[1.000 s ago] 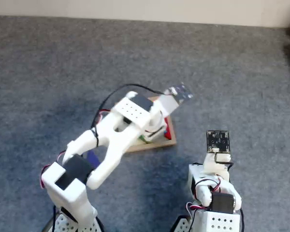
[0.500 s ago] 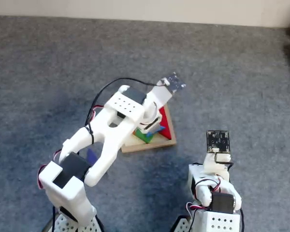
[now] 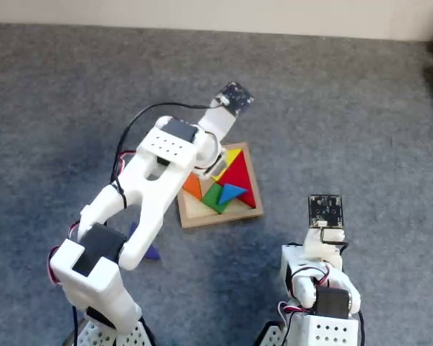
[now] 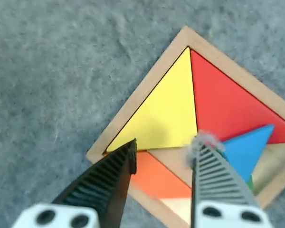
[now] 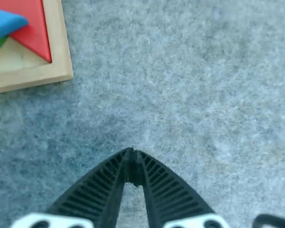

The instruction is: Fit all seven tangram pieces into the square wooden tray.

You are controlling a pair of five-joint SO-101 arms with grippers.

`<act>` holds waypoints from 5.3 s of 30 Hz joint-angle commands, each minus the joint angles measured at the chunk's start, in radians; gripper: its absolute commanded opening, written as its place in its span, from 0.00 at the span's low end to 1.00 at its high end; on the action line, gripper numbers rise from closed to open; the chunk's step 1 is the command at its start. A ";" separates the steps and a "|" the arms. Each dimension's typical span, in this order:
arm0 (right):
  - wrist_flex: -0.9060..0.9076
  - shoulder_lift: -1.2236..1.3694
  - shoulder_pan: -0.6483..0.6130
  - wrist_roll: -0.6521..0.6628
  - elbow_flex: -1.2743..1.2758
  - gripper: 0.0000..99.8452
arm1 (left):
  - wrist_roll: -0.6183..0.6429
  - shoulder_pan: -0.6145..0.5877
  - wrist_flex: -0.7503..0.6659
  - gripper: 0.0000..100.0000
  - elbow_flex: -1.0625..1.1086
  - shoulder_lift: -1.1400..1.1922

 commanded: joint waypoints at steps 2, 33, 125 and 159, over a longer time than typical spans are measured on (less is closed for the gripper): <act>0.007 -0.018 0.010 0.011 0.102 0.01 | 0.005 0.030 -0.069 0.19 0.033 -0.004; 0.007 -0.018 0.010 0.011 0.102 0.01 | 0.069 0.147 -0.089 0.19 0.119 -0.071; 0.007 -0.018 0.010 0.011 0.102 0.01 | 0.043 0.131 0.175 0.19 0.035 -0.147; 0.007 -0.018 0.010 0.011 0.102 0.01 | 0.209 0.203 0.025 0.19 -0.056 0.099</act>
